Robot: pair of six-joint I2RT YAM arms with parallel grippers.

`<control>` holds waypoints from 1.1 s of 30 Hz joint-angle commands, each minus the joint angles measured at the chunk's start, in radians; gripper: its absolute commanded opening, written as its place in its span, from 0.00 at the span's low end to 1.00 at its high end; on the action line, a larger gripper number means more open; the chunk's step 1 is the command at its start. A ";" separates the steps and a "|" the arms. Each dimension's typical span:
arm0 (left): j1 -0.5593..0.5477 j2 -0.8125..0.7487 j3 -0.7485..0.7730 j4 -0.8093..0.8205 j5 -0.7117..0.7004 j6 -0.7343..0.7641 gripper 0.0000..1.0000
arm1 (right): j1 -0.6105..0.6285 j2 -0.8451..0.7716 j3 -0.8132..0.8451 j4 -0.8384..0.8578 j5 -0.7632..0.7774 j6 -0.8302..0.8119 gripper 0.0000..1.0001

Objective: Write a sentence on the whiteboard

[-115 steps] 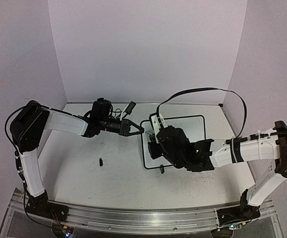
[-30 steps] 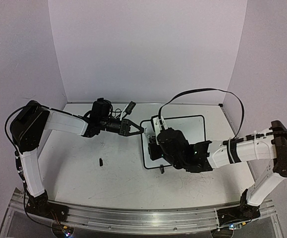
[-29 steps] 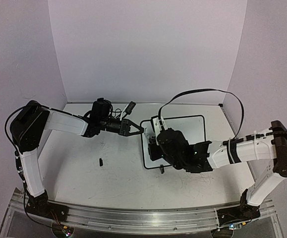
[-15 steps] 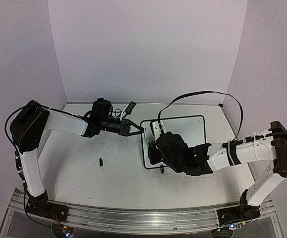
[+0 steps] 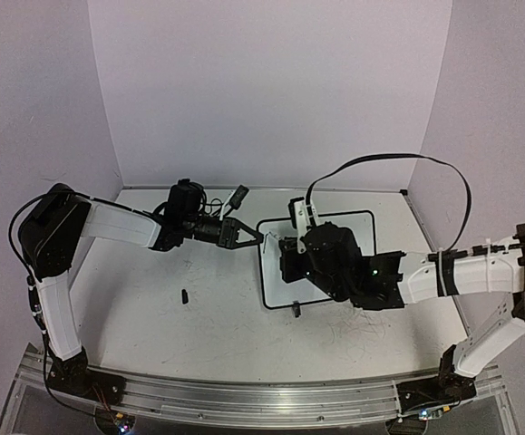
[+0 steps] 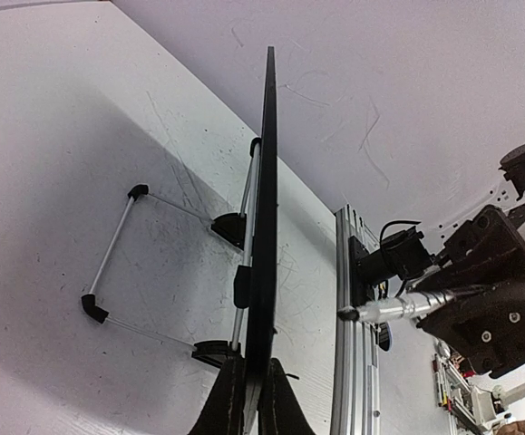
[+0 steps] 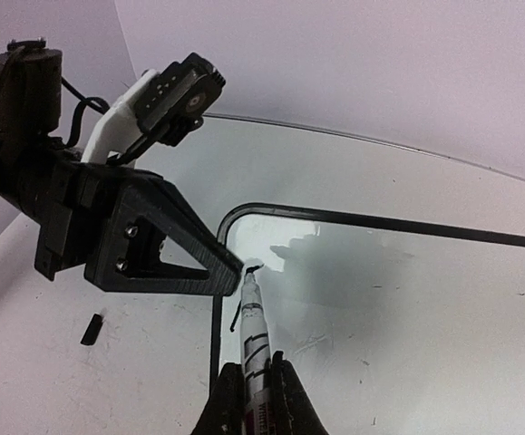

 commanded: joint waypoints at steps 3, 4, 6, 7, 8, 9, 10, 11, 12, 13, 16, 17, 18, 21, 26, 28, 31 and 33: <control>-0.008 -0.011 0.001 0.023 0.020 -0.020 0.00 | -0.022 0.022 0.048 0.029 -0.002 -0.036 0.00; -0.008 -0.010 0.001 0.023 0.020 -0.020 0.00 | -0.024 0.028 0.052 0.029 -0.003 -0.038 0.00; -0.008 -0.009 0.001 0.023 0.020 -0.020 0.00 | -0.028 0.034 0.057 0.030 -0.008 -0.042 0.00; -0.008 -0.010 0.001 0.023 0.020 -0.020 0.00 | -0.029 0.037 0.059 0.030 -0.010 -0.043 0.00; -0.008 -0.009 0.001 0.023 0.019 -0.021 0.00 | -0.028 0.040 0.061 0.030 -0.015 -0.045 0.00; -0.008 -0.008 0.002 0.023 0.020 -0.022 0.00 | -0.028 0.043 0.062 0.030 -0.020 -0.045 0.00; -0.008 -0.008 0.002 0.023 0.021 -0.022 0.00 | -0.029 0.044 0.062 0.030 -0.024 -0.045 0.00; -0.008 -0.008 0.002 0.023 0.021 -0.022 0.00 | -0.029 0.045 0.060 0.031 -0.026 -0.045 0.00; -0.008 -0.008 0.002 0.022 0.021 -0.023 0.00 | -0.029 0.045 0.058 0.032 -0.028 -0.045 0.00; -0.008 -0.007 0.002 0.023 0.021 -0.023 0.00 | -0.028 0.047 0.058 0.032 -0.028 -0.045 0.00; -0.008 -0.008 0.002 0.023 0.021 -0.023 0.00 | -0.028 0.055 0.063 0.032 -0.028 -0.048 0.00; -0.008 -0.008 0.002 0.023 0.021 -0.023 0.00 | -0.028 0.058 0.065 0.032 -0.027 -0.049 0.00; -0.008 -0.009 0.002 0.023 0.022 -0.023 0.00 | -0.028 0.060 0.066 0.033 -0.026 -0.050 0.00; -0.008 -0.008 0.002 0.023 0.021 -0.023 0.00 | -0.029 0.063 0.071 0.035 -0.027 -0.052 0.00; -0.008 -0.008 0.003 0.023 0.021 -0.024 0.00 | -0.030 0.072 0.077 0.036 -0.026 -0.055 0.00; -0.008 -0.008 0.002 0.023 0.022 -0.024 0.00 | -0.031 0.077 0.080 0.036 -0.029 -0.056 0.00; -0.008 -0.008 0.003 0.023 0.023 -0.025 0.00 | -0.031 0.082 0.083 0.036 -0.034 -0.054 0.00; -0.008 -0.009 0.002 0.022 0.023 -0.025 0.00 | -0.031 0.081 0.081 0.036 -0.032 -0.051 0.00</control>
